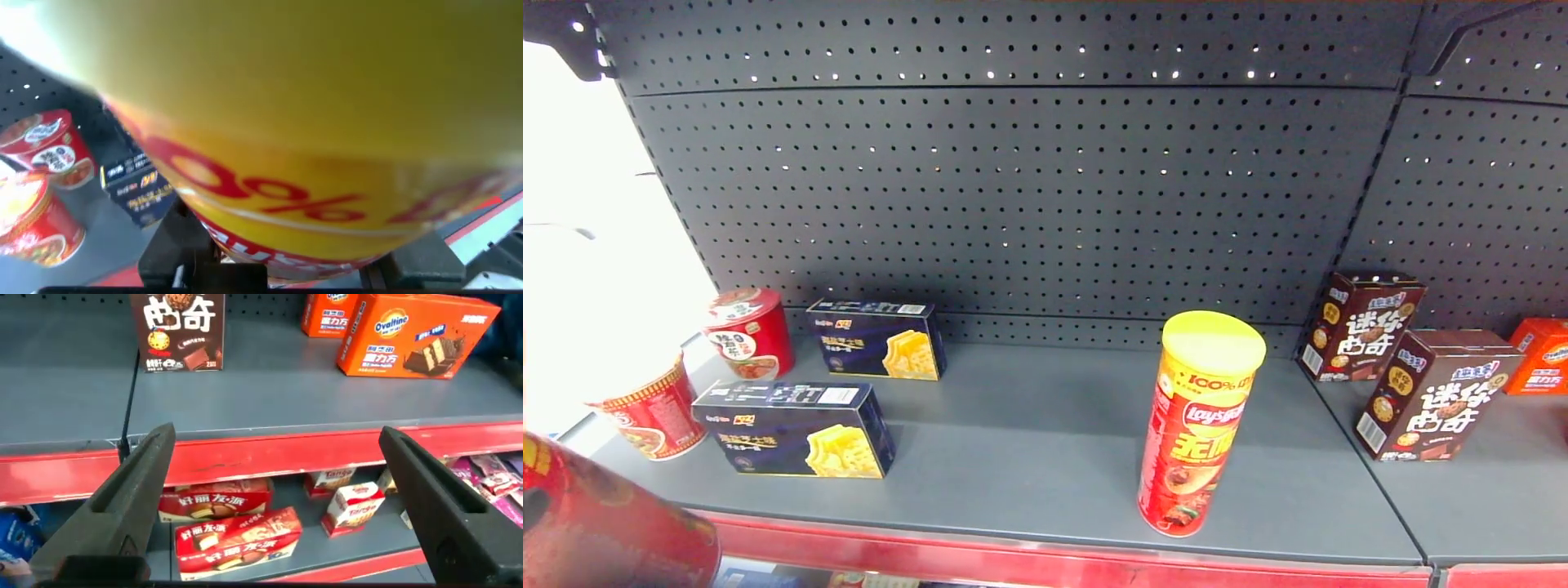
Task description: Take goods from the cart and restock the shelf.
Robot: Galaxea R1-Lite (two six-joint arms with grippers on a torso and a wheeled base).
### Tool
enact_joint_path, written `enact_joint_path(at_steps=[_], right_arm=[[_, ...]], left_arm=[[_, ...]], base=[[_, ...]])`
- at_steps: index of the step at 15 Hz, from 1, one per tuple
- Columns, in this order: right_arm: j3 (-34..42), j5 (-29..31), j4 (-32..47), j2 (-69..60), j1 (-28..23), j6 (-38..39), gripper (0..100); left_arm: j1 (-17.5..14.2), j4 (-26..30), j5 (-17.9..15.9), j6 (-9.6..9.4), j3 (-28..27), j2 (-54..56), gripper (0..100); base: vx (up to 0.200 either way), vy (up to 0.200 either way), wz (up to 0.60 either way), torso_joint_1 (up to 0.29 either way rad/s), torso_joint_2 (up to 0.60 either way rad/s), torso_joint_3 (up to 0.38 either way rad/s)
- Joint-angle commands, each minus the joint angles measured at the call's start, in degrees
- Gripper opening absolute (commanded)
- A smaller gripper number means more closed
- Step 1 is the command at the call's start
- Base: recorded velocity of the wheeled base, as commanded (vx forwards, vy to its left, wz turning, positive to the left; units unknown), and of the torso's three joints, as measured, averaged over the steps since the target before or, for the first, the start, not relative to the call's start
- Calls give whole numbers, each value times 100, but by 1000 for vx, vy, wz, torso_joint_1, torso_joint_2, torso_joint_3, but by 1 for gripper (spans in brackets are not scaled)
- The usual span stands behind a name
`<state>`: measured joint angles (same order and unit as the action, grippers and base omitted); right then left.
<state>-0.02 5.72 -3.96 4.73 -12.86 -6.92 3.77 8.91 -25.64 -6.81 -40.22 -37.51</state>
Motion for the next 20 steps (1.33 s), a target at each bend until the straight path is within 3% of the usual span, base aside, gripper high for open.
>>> enact_joint_path(at_steps=[1,8,12,14,16,20], right_arm=[[2,-18,-8,37,3,16,100],[2,-53,1,37,3,104,100],[2,-501,9,37,3,121,100],[-6,-730,18,46,3,112,100],[-6,-730,18,37,3,112,100],[-6,-721,9,37,3,112,100]], left_arm=[[1,-47,-3,5,58,-345,0],[1,-74,-3,5,14,-433,0],[1,-663,-3,13,-21,-995,0],[221,-953,6,-13,-48,-1601,0],[590,-1902,261,13,-48,-2296,0],[1117,-2130,929,22,-338,-3271,0]], base=[[0,0,-600,2,2,-2],[0,0,-86,1,0,0],[0,0,0,0,0,0],[0,0,0,0,0,0],[0,0,0,0,0,0],[0,0,0,0,0,0]])
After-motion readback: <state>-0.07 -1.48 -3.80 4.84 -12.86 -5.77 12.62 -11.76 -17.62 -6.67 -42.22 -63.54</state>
